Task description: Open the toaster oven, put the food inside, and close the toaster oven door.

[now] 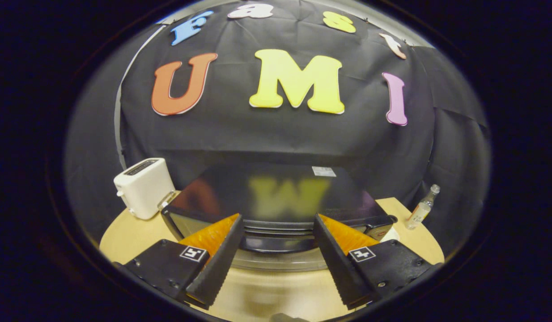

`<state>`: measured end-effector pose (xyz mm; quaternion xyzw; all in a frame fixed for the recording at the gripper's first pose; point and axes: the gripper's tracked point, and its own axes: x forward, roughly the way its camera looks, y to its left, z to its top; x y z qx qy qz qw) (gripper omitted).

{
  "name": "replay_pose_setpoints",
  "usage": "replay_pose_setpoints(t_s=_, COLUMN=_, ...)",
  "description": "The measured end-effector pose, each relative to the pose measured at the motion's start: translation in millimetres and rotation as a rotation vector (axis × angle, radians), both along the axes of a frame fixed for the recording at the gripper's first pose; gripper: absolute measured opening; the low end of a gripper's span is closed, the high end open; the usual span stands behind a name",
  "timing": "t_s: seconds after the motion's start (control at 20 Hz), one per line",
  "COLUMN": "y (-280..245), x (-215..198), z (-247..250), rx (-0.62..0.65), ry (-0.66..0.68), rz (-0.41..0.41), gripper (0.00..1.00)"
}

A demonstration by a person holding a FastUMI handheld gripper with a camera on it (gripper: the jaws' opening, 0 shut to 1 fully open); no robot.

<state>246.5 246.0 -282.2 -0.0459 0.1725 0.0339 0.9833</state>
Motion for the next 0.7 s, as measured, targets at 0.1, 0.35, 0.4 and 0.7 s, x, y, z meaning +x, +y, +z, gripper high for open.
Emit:
replay_pose_setpoints(t_s=0.1, y=1, x=-2, z=-3, rx=0.007, ry=0.007, rz=0.002, gripper=1.0)
replay_pose_setpoints(t_s=0.35, y=-2, x=-35, z=-10, rx=0.023, ry=0.037, rz=0.008, gripper=1.0)
replay_pose_setpoints(t_s=0.4, y=-3, x=-44, z=-15, rx=0.034, ry=0.049, rz=0.009, gripper=1.0)
replay_pose_setpoints(t_s=0.7, y=-9, x=-103, z=-47, rx=-0.012, ry=0.1, rz=0.064, gripper=1.0)
